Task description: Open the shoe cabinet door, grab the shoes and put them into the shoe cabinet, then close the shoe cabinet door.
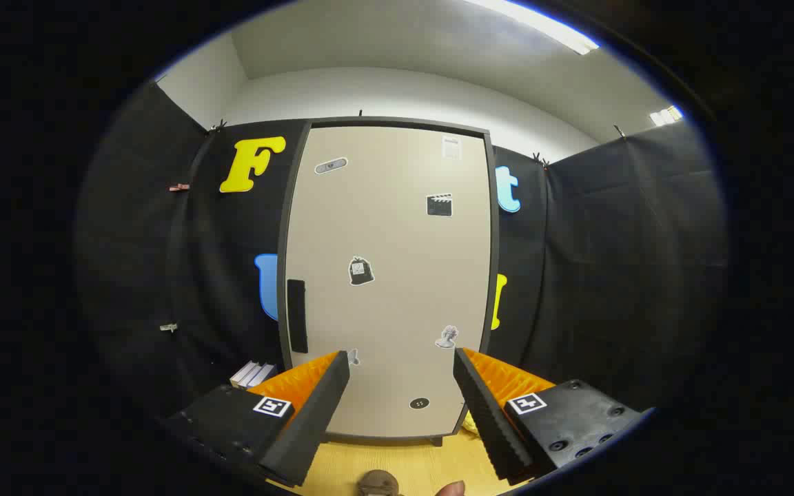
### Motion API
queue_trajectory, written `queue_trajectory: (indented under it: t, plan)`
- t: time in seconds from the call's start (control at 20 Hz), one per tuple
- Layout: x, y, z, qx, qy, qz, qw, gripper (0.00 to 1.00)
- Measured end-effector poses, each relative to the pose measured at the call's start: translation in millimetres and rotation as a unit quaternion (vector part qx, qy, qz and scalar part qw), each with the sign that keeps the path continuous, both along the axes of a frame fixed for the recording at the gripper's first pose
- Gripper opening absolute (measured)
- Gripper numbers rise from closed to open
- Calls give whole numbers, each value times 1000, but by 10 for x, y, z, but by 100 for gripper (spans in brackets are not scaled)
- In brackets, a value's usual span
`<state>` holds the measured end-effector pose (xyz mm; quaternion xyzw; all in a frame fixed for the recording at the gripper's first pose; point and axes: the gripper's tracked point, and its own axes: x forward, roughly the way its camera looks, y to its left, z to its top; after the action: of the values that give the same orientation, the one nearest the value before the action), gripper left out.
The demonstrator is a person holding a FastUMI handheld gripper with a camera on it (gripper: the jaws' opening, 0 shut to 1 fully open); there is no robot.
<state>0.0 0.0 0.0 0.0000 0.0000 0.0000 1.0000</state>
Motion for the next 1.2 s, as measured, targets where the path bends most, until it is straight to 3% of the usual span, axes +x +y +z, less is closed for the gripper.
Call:
queue_trajectory:
  t: [0.7, 1.2]
  plan:
    - [-13, 90, 3, -5, 4, -4, 1000, 98]
    - [265, 772, 182, 30, -11, 38, 999, 98]
